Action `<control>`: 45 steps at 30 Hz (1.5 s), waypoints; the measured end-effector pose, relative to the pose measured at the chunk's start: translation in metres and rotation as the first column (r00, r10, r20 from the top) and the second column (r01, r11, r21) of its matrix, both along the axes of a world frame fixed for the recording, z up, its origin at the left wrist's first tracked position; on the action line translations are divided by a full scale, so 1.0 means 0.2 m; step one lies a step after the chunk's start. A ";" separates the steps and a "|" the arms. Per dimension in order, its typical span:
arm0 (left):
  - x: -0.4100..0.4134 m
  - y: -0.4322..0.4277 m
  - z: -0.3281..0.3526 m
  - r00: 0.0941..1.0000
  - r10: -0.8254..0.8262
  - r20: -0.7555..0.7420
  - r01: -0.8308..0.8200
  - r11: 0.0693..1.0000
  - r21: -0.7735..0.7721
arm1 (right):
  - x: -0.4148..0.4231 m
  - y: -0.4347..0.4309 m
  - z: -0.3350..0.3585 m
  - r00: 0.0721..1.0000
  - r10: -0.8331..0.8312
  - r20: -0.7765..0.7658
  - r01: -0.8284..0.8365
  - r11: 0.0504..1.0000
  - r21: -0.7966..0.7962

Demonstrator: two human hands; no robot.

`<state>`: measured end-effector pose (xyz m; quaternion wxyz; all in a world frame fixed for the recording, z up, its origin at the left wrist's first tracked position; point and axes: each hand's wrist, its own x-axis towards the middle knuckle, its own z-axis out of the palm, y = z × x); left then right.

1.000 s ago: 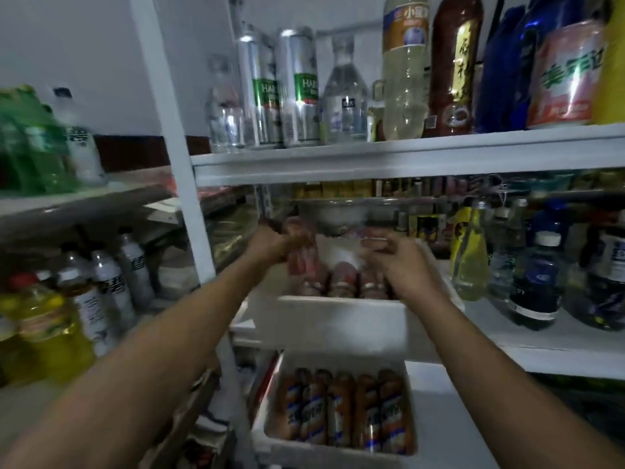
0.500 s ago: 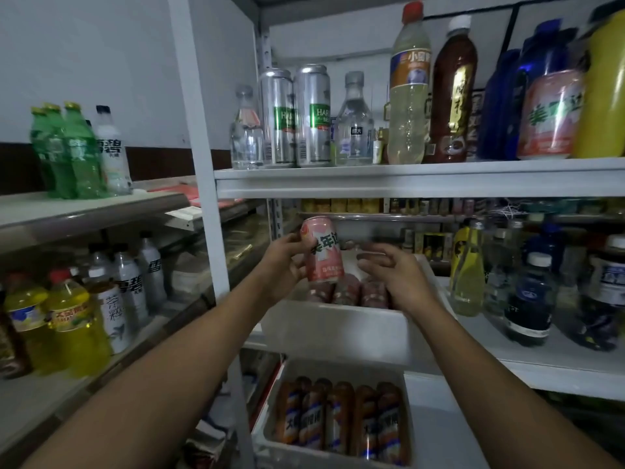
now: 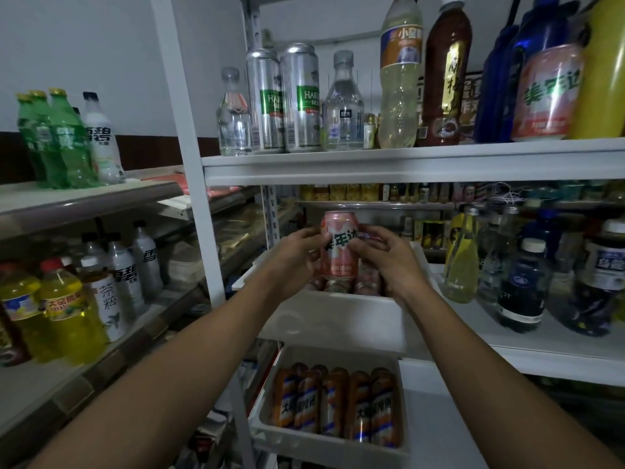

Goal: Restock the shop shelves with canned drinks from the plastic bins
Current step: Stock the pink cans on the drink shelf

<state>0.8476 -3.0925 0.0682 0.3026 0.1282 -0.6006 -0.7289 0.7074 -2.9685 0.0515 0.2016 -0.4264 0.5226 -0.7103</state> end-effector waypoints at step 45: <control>1.49 -0.16 0.07 0.794 0.598 0.105 -0.565 0.791 -0.234 | 1.24 -0.56 0.12 0.875 0.483 -0.012 -0.482 0.875 0.046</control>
